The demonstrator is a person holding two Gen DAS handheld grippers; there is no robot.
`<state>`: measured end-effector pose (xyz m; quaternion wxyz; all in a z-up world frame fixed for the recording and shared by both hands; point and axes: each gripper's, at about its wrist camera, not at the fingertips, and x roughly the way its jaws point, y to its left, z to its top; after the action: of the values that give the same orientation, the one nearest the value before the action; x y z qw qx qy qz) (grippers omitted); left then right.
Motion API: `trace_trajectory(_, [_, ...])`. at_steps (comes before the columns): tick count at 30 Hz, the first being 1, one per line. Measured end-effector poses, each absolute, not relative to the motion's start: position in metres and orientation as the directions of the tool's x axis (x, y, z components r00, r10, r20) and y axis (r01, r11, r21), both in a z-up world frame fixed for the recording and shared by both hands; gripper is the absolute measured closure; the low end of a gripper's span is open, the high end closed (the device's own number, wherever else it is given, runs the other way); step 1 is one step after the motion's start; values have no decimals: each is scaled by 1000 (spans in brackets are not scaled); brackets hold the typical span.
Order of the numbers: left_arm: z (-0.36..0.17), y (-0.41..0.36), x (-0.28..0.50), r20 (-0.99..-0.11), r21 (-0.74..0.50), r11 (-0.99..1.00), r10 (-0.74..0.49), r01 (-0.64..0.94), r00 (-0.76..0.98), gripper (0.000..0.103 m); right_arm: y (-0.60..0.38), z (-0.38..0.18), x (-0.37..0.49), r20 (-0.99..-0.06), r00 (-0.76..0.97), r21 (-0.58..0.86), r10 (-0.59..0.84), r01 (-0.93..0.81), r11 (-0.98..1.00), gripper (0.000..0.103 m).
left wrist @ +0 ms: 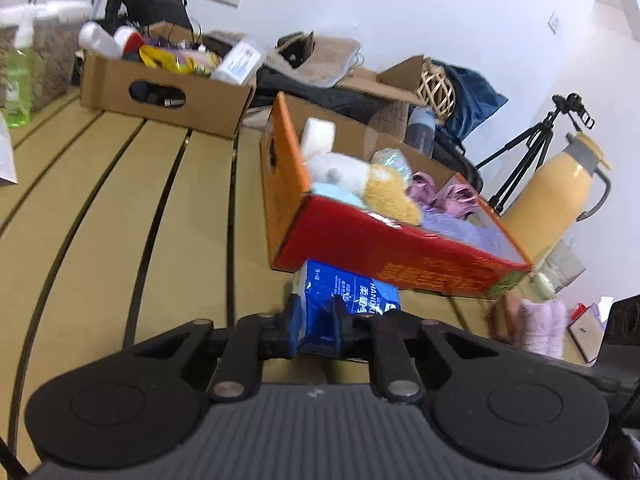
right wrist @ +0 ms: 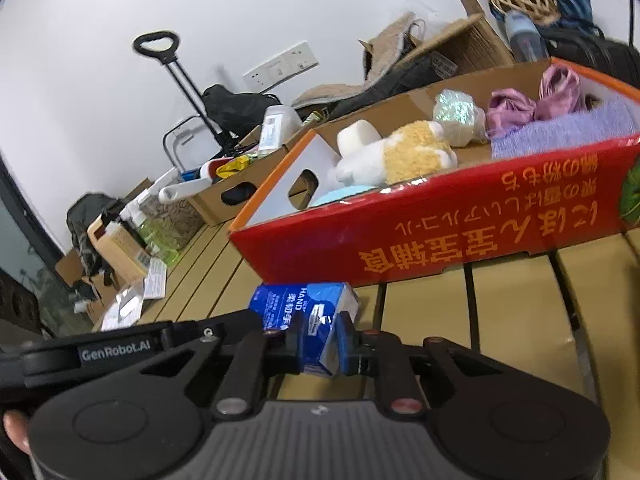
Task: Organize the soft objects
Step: 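Grasp the blue tissue pack with both tools together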
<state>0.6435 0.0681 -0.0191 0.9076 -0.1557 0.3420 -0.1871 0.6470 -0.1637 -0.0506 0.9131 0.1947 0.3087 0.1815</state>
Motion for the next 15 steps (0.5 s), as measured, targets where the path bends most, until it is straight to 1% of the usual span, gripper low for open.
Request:
trace_trajectory(6, [13,42,559,-488,-420,871,-454,256,745,88,-191,-15,575,-427,766,460,480,-272,845,89])
trace_trajectory(10, [29,12,504,-447,-426,856,-480,292,754,88,-218,11,507,-388,801,398,456,-300,867,89])
trace_trajectory(15, [45,-27,448,-416,-413,841,-515,349,749,88,-260,29,437,-347,836,387,425,-285,877,89])
